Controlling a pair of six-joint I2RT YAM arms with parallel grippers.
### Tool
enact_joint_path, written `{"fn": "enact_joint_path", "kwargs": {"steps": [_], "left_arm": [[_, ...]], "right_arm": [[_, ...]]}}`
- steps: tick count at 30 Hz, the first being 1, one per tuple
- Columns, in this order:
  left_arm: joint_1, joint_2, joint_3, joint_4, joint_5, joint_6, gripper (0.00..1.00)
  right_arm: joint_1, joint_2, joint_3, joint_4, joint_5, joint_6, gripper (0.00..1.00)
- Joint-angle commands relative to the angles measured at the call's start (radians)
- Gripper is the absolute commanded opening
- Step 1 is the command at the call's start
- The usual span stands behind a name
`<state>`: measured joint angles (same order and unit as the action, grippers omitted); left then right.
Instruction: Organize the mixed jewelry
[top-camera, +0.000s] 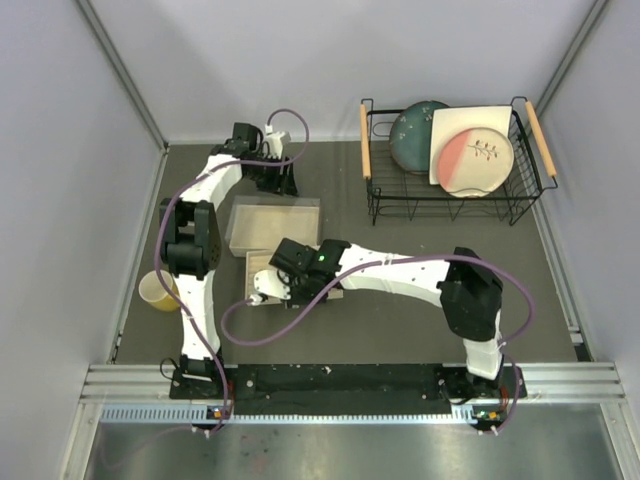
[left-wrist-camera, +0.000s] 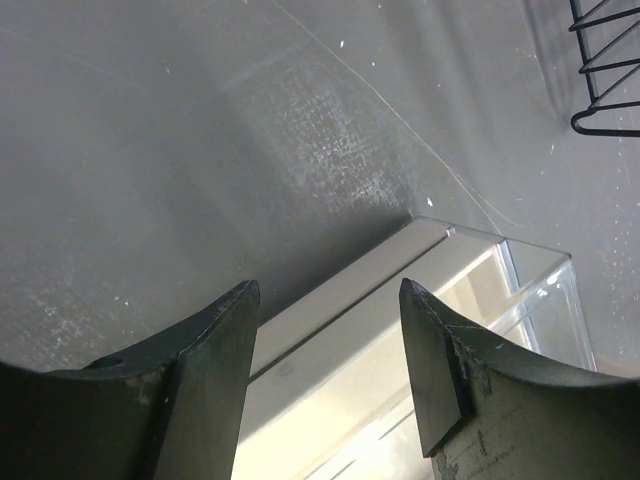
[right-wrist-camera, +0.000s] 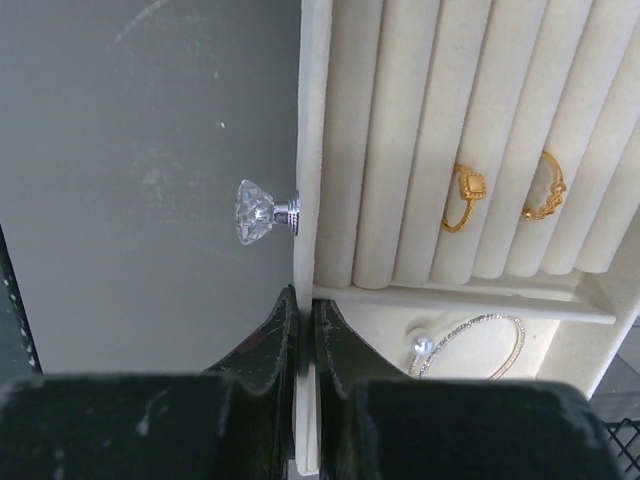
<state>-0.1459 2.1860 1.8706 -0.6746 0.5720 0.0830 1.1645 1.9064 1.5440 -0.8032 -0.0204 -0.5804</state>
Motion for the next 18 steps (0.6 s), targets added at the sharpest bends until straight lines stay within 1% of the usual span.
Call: {"fn": "enact_joint_path", "kwargs": {"steps": [1,8,18], "left_arm": [[-0.003,-0.028,-0.034,-0.002,0.014,0.004,0.63],[-0.003,-0.037,-0.025,-0.002,-0.006,0.009,0.63],[0.000,-0.042,0.024,-0.011,-0.058,0.017,0.64]], "right_arm": [[0.070,0.019,0.090,0.053,0.072,0.048,0.00],[0.141,0.048,0.133,0.049,0.169,0.109,0.00],[0.167,0.097,0.222,0.024,0.186,0.195,0.00]]}}
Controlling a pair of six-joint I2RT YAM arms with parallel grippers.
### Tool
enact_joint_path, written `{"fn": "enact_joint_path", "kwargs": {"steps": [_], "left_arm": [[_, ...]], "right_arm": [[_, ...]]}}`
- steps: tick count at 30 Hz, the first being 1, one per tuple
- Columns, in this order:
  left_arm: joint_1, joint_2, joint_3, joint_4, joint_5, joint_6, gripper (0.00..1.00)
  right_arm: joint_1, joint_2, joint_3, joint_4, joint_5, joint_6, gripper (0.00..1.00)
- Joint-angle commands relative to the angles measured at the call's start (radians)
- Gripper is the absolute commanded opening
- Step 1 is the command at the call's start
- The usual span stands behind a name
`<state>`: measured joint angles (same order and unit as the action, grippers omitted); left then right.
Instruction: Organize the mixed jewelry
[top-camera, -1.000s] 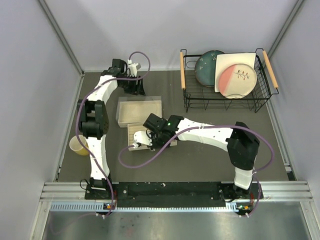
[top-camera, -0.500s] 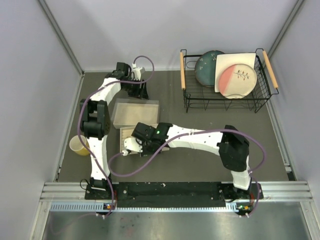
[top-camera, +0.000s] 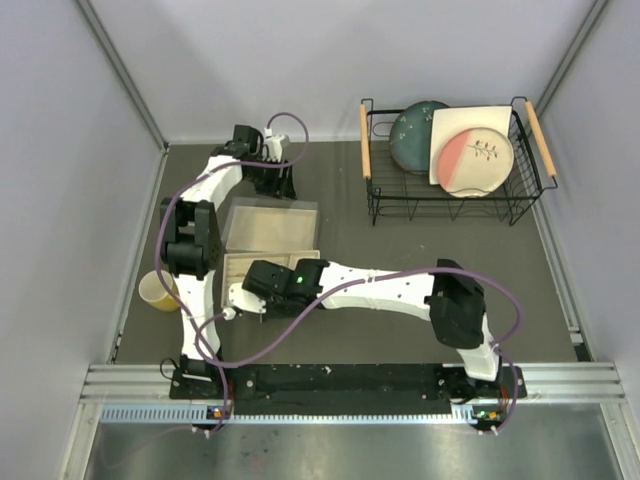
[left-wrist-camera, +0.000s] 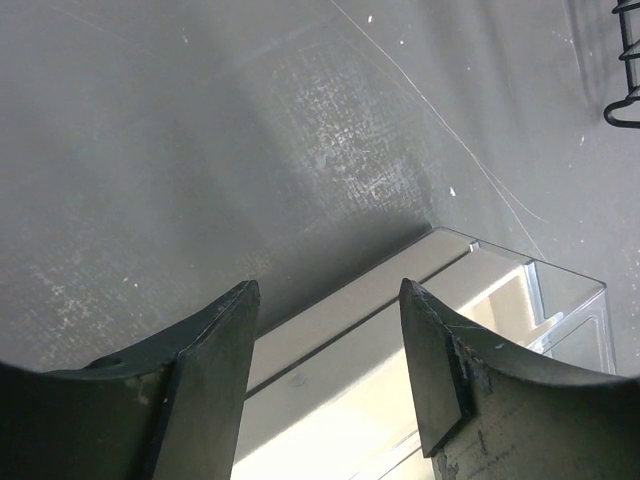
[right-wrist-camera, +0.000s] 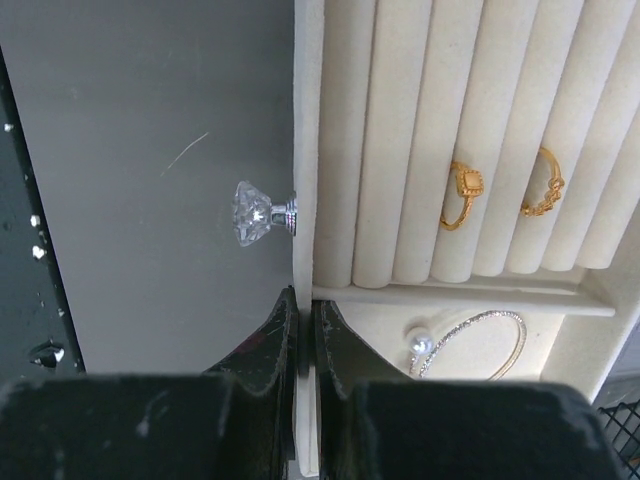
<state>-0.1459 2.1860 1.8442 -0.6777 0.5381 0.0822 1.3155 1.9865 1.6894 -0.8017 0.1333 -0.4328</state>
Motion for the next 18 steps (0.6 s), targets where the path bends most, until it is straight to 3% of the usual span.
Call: {"fn": "enact_joint_path", "kwargs": {"steps": [1,18], "left_arm": [[0.005,-0.042,0.053,-0.008,-0.026,0.019,0.64],[0.029,-0.029,0.101,-0.036,-0.056,0.045,0.64]], "right_arm": [[0.017,0.024,0.090,0.021,0.029,0.051,0.00],[0.018,0.120,0.173,0.029,0.040,0.060,0.00]]}}
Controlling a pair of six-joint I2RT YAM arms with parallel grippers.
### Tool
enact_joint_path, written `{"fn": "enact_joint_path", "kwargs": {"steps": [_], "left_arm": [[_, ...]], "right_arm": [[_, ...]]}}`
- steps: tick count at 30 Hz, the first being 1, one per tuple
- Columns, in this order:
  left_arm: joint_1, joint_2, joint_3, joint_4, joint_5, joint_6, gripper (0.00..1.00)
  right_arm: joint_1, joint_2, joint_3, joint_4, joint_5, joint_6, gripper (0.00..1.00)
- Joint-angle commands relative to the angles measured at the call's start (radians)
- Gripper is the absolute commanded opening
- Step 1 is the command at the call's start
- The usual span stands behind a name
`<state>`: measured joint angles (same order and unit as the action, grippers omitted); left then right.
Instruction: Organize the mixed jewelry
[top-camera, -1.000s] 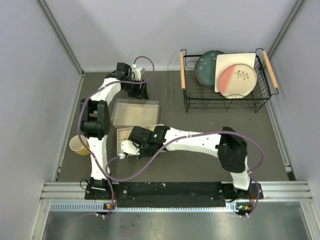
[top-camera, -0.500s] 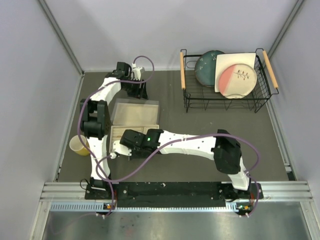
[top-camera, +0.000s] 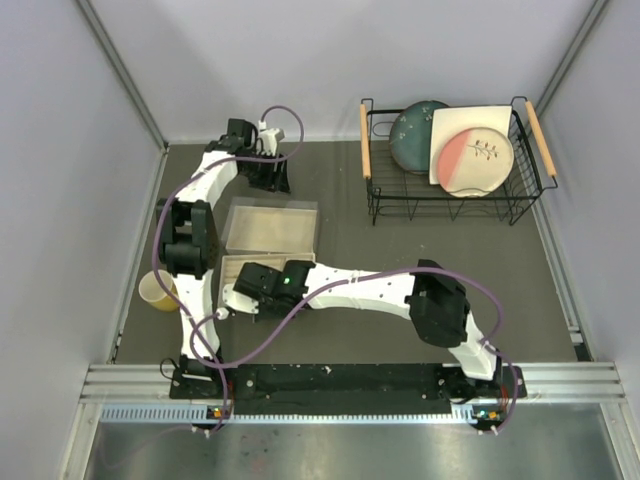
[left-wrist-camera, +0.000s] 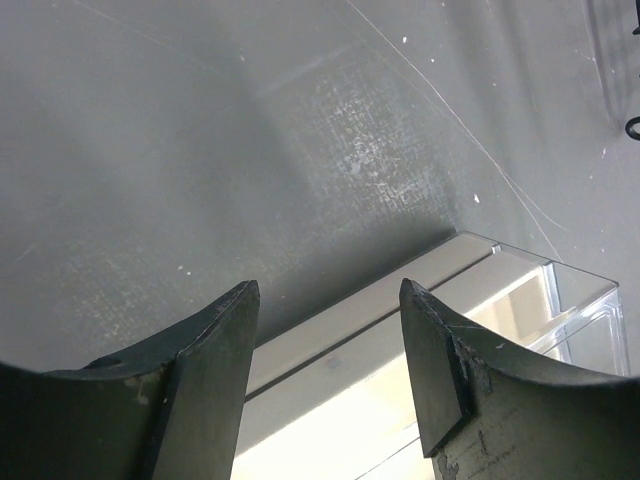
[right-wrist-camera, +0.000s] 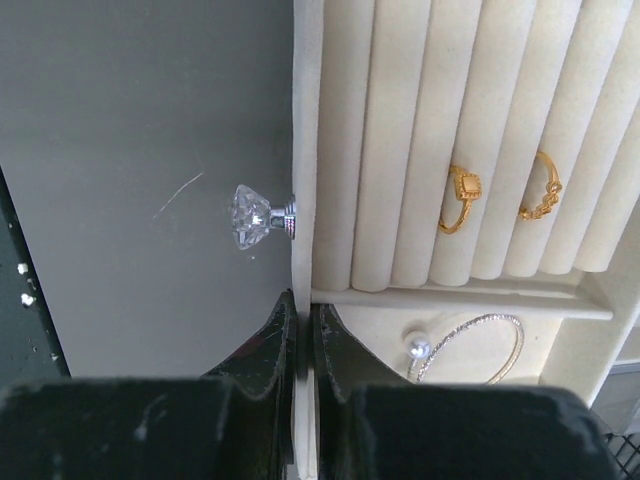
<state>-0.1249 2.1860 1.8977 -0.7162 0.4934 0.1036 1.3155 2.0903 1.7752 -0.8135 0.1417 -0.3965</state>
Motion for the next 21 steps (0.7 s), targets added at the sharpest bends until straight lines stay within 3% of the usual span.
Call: {"fn": "enact_joint_path", "kwargs": {"steps": [1,21], "left_arm": [[0.010,-0.028,0.047,0.003,-0.013,0.024,0.64],[0.021,-0.012,0.035,-0.009,-0.003,0.065,0.64]], "right_arm": [[0.019,0.019,0.101,0.040,0.033,0.024,0.00],[0.011,0.089,0.188,0.039,0.093,0.010,0.00]]}}
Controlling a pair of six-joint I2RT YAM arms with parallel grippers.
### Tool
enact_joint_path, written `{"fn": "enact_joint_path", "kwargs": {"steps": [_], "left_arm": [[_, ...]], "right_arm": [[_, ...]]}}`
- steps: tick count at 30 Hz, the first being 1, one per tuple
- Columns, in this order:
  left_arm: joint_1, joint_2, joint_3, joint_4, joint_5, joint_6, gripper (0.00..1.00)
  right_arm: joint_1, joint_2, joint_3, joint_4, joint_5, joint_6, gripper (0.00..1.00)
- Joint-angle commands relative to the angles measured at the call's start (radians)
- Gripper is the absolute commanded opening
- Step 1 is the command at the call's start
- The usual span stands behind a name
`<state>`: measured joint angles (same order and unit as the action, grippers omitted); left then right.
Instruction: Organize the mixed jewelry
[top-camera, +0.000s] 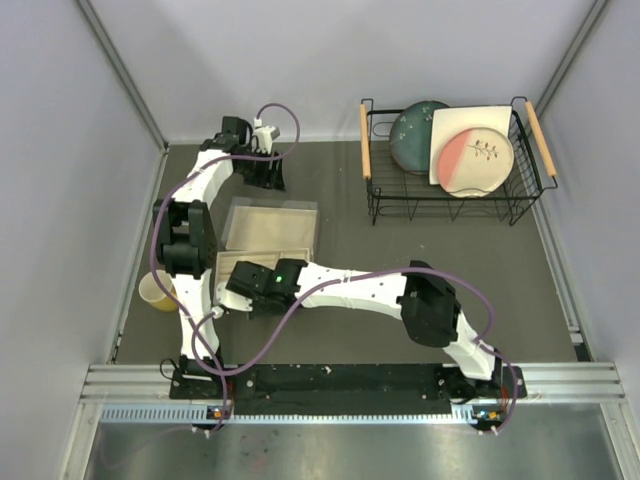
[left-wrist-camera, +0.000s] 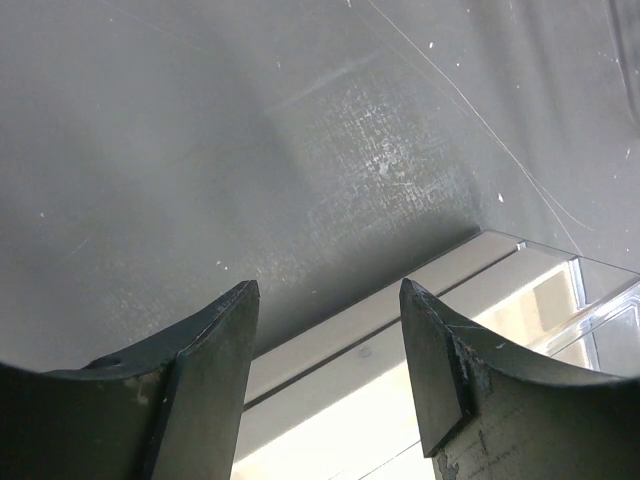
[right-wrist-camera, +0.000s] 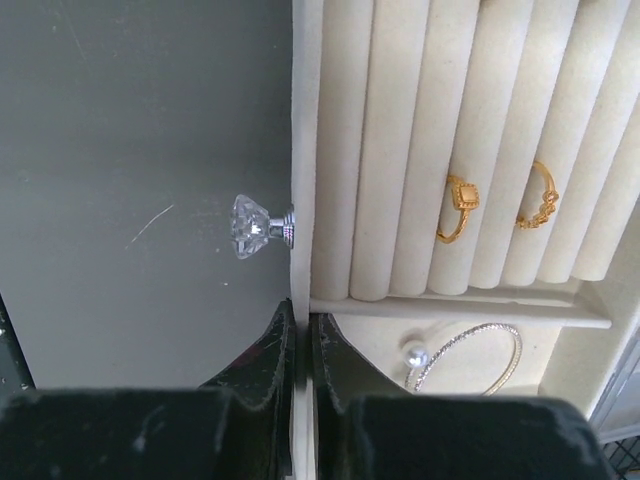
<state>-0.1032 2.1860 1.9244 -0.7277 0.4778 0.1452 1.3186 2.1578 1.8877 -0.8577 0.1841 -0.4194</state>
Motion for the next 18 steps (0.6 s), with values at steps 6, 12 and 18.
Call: {"fn": "enact_joint_path", "kwargs": {"steps": [6,12,18], "left_arm": [[-0.001,-0.011,-0.008,0.013,0.024,0.028,0.64],[-0.001,-0.006,-0.008,0.017,0.028,0.025,0.64],[-0.001,0.001,-0.010,0.016,0.028,0.030,0.64]], "right_arm": [[-0.010,0.034,0.085,0.086,0.043,0.047,0.00],[-0.016,0.037,0.083,0.088,0.054,0.062,0.00],[-0.016,0.034,0.070,0.088,0.077,0.091,0.00]]}}
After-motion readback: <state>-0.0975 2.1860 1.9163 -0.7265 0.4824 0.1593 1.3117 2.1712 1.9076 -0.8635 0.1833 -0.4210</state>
